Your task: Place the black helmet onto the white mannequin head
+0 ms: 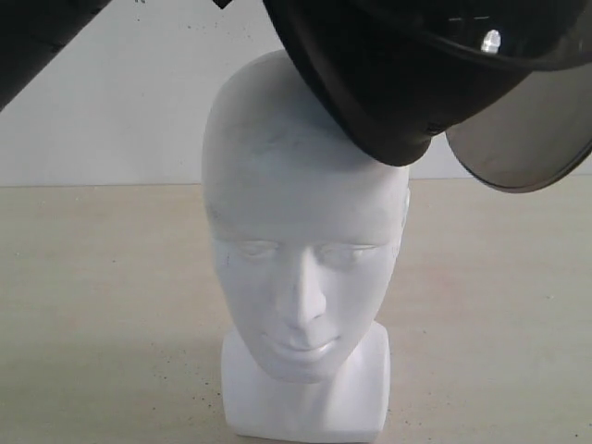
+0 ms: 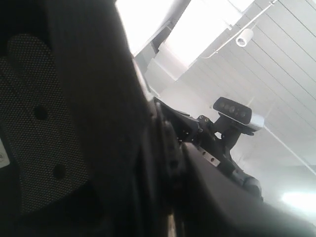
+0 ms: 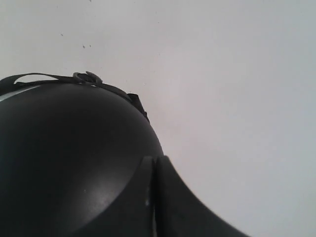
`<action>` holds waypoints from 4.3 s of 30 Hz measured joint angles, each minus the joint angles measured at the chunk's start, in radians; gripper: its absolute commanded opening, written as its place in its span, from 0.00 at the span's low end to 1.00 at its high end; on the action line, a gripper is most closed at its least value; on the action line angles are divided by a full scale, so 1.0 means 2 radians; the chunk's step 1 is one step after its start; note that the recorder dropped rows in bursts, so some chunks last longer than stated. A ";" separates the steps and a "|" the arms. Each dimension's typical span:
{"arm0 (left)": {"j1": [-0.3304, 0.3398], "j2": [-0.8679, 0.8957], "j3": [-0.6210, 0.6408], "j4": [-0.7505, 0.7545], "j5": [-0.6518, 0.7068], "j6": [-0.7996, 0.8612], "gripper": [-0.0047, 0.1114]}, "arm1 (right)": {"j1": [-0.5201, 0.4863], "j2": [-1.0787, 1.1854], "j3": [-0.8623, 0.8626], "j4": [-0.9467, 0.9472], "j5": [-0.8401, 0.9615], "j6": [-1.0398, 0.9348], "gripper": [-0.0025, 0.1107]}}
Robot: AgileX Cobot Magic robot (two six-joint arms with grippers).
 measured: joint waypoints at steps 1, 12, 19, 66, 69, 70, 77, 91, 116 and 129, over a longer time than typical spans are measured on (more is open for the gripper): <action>0.000 0.000 0.000 0.000 0.000 0.002 0.08 | 0.000 0.002 0.000 0.000 0.000 0.000 0.02; -0.001 0.000 0.015 0.002 -0.014 0.033 0.08 | 0.000 0.053 0.000 -0.003 -0.037 0.000 0.02; -0.001 0.000 0.035 -0.009 -0.034 0.056 0.08 | 0.000 0.085 0.000 -0.006 -0.054 0.001 0.02; 0.026 -0.067 0.192 -0.063 -0.022 0.124 0.08 | 0.000 0.161 -0.005 0.097 -0.081 0.000 0.02; 0.026 -0.068 0.199 -0.063 -0.025 0.128 0.08 | 0.000 0.162 -0.005 0.110 -0.082 0.000 0.02; 0.026 -0.068 0.201 -0.063 -0.026 0.129 0.08 | 0.000 0.162 -0.005 0.112 -0.081 0.000 0.02; 0.026 -0.068 0.220 -0.075 -0.030 0.136 0.08 | 0.000 0.165 -0.005 0.122 -0.068 0.000 0.02; 0.028 -0.071 0.255 -0.102 -0.002 0.154 0.08 | 0.000 0.186 -0.004 0.156 -0.031 -0.011 0.02; 0.028 -0.071 0.332 -0.136 -0.027 0.156 0.08 | 0.005 0.212 -0.005 0.173 -0.015 -0.014 0.02; 0.035 -0.076 0.340 -0.180 -0.014 0.216 0.08 | 0.007 0.238 -0.004 0.166 0.013 -0.013 0.02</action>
